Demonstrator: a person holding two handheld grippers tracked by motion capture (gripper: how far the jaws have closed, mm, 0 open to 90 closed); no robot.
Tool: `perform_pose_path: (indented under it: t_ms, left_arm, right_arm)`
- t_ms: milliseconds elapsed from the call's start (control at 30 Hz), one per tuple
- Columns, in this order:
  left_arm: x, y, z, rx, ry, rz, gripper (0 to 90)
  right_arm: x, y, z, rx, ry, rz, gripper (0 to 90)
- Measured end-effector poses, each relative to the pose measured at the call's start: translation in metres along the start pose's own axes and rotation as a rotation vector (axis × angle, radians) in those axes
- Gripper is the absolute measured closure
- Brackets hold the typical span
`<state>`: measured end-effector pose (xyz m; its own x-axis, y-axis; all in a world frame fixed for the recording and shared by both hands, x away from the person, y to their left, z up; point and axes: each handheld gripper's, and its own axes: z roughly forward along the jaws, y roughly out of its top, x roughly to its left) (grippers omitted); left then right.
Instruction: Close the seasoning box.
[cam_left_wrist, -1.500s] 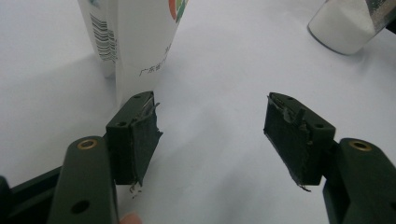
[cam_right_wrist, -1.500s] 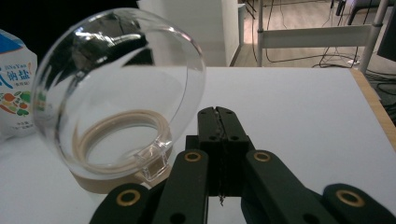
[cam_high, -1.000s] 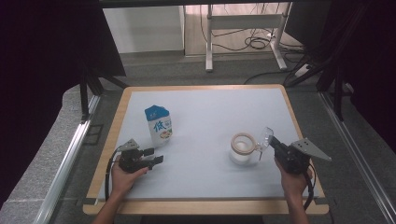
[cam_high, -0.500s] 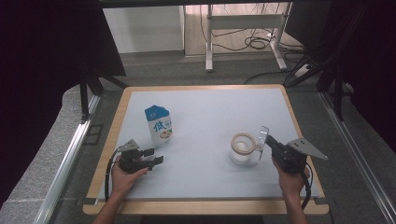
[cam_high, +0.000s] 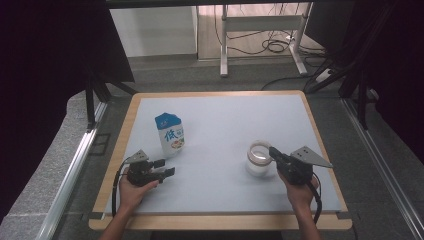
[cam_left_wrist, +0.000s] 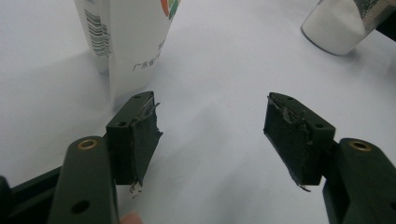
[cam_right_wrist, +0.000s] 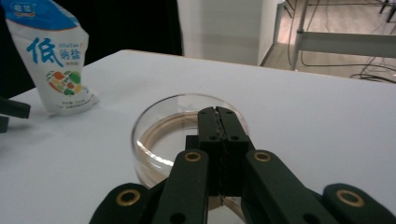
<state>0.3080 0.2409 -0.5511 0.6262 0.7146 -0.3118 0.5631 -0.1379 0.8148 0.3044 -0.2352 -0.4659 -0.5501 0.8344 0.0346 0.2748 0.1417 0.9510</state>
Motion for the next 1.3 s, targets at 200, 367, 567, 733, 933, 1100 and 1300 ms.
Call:
perform_pose_path:
  t_ms: [200, 367, 567, 733, 933, 1100, 1300]
  left_arm:
    - [0.000, 0.000, -0.001, -0.006, 0.005, 0.001, 34.7]
    - [0.000, 0.000, -0.001, -0.008, 0.002, -0.001, 34.9]
    - [0.000, 0.000, -0.001, -0.005, 0.001, -0.002, 34.9]
    - [0.000, 0.000, 0.000, -0.004, 0.006, 0.000, 34.9]
    - [-0.001, 0.000, -0.001, -0.005, 0.009, 0.008, 35.0]
    - [-0.001, 0.000, -0.001, -0.004, 0.010, 0.015, 35.0]
    - [-0.002, 0.000, 0.000, -0.001, 0.009, 0.014, 34.9]
  right_arm:
    - [0.006, 0.000, 0.002, 0.008, 0.040, -0.023, 90.0]
    - [0.004, 0.001, -0.001, 0.001, 0.043, -0.016, 90.0]
    - [-0.010, -0.001, -0.012, -0.031, 0.043, -0.013, 86.1]
    - [-0.032, -0.007, -0.024, -0.041, 0.030, 0.031, 78.4]
    - [-0.057, -0.020, -0.033, -0.015, -0.021, 0.059, 66.6]
    - [-0.071, -0.032, -0.031, 0.041, -0.047, 0.062, 57.7]
    - [-0.084, -0.053, -0.025, 0.115, -0.078, 0.092, 53.1]
